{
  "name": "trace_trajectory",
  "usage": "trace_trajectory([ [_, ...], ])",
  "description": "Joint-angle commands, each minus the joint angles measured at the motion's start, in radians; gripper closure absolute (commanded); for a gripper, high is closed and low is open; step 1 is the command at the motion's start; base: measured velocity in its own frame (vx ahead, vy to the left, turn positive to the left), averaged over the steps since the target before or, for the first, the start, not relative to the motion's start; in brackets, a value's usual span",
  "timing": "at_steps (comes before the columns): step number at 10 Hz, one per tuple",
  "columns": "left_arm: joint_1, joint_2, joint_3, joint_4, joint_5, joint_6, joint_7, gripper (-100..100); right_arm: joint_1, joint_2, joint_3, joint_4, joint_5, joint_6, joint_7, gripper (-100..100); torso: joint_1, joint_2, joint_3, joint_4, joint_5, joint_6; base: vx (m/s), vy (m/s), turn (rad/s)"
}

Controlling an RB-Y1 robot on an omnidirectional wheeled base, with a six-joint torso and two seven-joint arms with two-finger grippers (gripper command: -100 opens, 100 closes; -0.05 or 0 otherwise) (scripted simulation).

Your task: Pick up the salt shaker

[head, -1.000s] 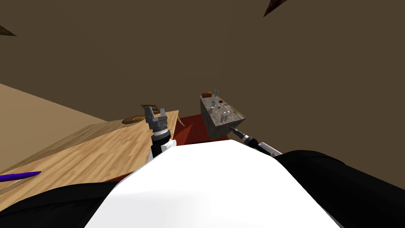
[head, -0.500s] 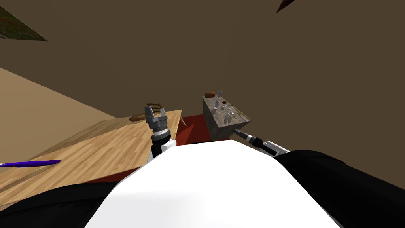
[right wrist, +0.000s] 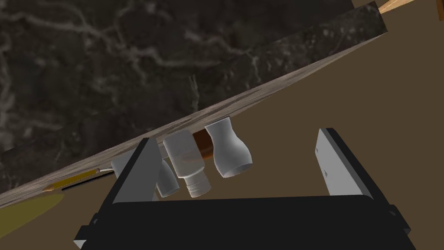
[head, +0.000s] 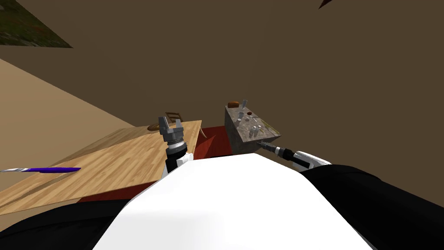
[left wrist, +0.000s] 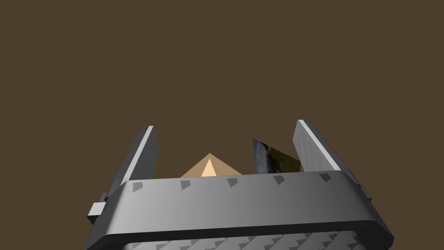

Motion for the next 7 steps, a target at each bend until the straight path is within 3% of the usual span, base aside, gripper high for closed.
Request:
trace_trajectory([
  [1, 0.000, 0.000, 0.000, 0.000, 0.000, 0.000, 0.000, 0, -0.007, -0.041, 0.008, 0.015, 0.017, 0.002, 0.006, -100, 0.000, 0.000, 0.000, 0.000, 0.000, 0.000, 0.049, 0.016, 0.065],
  [7, 0.000, 0.000, 0.000, 0.000, 0.000, 0.000, 0.000, 0, -0.084, -0.225, 0.089, 0.142, 0.159, -0.001, 0.048, -100, -0.002, 0.000, 0.000, 0.000, 0.000, 0.000, 0.063, -0.007, 0.105],
])
